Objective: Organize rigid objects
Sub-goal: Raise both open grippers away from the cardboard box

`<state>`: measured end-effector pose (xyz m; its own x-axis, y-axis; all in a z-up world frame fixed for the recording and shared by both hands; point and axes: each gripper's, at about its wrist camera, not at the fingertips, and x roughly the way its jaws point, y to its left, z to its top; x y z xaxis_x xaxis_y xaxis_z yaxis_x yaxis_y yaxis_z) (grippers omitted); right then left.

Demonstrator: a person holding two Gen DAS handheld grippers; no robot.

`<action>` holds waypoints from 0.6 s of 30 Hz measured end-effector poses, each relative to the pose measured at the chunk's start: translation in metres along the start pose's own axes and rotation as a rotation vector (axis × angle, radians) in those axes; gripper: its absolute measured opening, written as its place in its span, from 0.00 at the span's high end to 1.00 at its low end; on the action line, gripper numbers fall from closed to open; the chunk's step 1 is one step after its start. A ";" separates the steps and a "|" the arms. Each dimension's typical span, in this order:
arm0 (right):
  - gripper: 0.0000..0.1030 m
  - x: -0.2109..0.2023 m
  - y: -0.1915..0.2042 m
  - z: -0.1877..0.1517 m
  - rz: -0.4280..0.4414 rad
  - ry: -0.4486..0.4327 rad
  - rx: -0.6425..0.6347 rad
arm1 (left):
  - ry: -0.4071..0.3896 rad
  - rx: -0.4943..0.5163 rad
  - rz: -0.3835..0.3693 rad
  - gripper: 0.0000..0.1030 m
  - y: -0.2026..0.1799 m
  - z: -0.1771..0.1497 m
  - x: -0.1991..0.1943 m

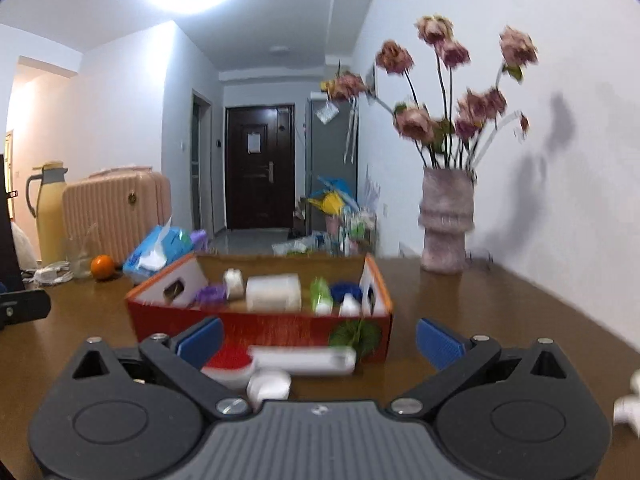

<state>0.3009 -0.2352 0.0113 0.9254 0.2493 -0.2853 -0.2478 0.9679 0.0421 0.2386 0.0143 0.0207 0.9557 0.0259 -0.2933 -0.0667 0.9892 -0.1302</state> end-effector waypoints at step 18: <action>0.01 -0.044 0.005 -0.057 0.058 0.078 0.042 | 0.132 0.113 -0.061 0.00 -0.016 -0.043 -0.003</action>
<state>0.2429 -0.2434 -0.0309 0.8843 0.3035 -0.3549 -0.2868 0.9527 0.1003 0.2244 -0.0074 -0.0170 0.9105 -0.0460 -0.4109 0.0297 0.9985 -0.0461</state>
